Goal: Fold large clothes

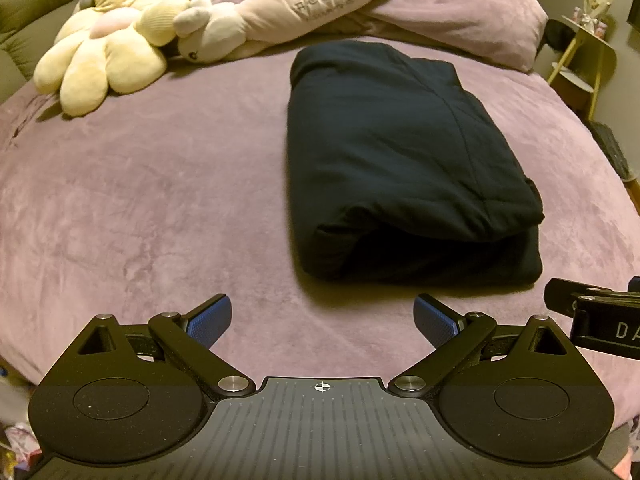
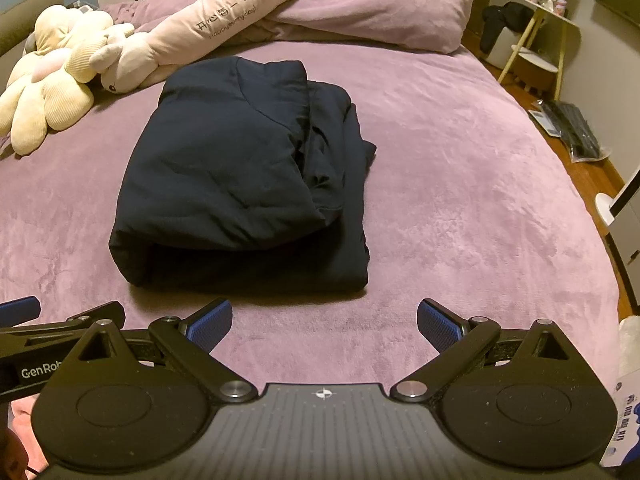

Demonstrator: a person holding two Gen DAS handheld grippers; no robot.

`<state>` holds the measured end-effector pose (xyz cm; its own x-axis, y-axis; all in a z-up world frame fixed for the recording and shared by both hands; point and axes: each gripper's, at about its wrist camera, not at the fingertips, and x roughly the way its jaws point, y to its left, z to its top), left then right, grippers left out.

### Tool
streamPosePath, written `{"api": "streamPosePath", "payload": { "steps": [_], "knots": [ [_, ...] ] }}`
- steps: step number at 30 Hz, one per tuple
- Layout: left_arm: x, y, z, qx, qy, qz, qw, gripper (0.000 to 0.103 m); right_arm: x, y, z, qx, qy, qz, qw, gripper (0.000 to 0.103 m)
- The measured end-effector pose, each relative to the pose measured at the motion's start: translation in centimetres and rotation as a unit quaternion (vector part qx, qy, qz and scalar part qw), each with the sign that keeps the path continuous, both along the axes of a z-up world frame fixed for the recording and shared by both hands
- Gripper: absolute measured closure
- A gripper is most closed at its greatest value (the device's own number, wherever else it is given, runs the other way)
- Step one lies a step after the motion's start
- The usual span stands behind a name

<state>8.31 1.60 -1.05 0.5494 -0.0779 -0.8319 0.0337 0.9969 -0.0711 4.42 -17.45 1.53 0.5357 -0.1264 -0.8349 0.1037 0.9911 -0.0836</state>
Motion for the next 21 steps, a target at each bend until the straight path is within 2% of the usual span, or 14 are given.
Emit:
{"api": "streamPosePath", "payload": {
  "steps": [15, 21],
  "knots": [
    [0.16, -0.33, -0.09, 0.013, -0.003, -0.008, 0.9999, 0.003, -0.10, -0.11, 0.02, -0.002, 0.000, 0.001, 1.000, 0.004],
    [-0.04, -0.56, 0.06, 0.020, -0.016, -0.019, 0.9995, 0.003, -0.07, -0.05, -0.02, -0.003, 0.001, 0.001, 1.000, 0.004]
  ]
}}
